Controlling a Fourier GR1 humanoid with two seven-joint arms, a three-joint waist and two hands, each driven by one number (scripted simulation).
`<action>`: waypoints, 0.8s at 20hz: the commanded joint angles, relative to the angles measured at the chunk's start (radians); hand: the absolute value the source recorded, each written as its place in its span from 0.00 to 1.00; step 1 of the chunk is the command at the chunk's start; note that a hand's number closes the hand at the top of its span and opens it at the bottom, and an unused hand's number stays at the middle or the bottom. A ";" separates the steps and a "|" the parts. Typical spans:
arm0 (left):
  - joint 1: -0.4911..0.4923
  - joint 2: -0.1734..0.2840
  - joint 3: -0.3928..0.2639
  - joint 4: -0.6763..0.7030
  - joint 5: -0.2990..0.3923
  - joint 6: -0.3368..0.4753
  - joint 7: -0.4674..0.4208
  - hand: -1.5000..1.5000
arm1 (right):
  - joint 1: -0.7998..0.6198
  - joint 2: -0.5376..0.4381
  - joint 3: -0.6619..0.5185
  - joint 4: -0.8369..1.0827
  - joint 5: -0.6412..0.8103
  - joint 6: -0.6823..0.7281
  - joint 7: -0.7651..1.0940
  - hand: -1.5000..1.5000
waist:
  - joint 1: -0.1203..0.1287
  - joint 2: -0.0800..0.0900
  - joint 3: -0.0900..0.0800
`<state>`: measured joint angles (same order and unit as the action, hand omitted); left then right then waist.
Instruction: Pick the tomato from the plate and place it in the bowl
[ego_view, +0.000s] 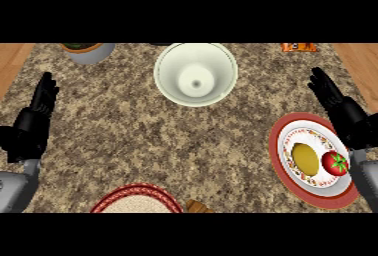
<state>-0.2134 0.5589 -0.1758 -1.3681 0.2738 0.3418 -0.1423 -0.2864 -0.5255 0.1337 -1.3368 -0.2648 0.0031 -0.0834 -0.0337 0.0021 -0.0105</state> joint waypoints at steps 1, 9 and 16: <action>0.028 -0.054 -0.019 0.016 -0.001 -0.073 -0.069 0.50 | 0.114 -0.012 -0.075 0.002 -0.004 0.011 -0.113 1.00 | 0.024 -0.002 0.010; 0.042 -0.170 -0.266 -0.149 0.024 -0.193 0.066 0.50 | 0.288 -0.141 -0.228 0.136 0.061 -0.058 -0.237 1.00 | 0.012 -0.001 0.013; 0.016 -0.153 -0.223 -0.155 0.046 -0.260 0.117 0.50 | 0.244 -0.193 -0.196 0.262 0.193 0.018 -0.450 0.00 | 0.038 0.000 0.011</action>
<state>-0.1945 0.3997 -0.4127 -1.5332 0.2956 0.1319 -0.0334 -0.0310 -0.6511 -0.0818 -1.1171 -0.1701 0.0202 -0.4822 -0.0074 0.0012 0.0011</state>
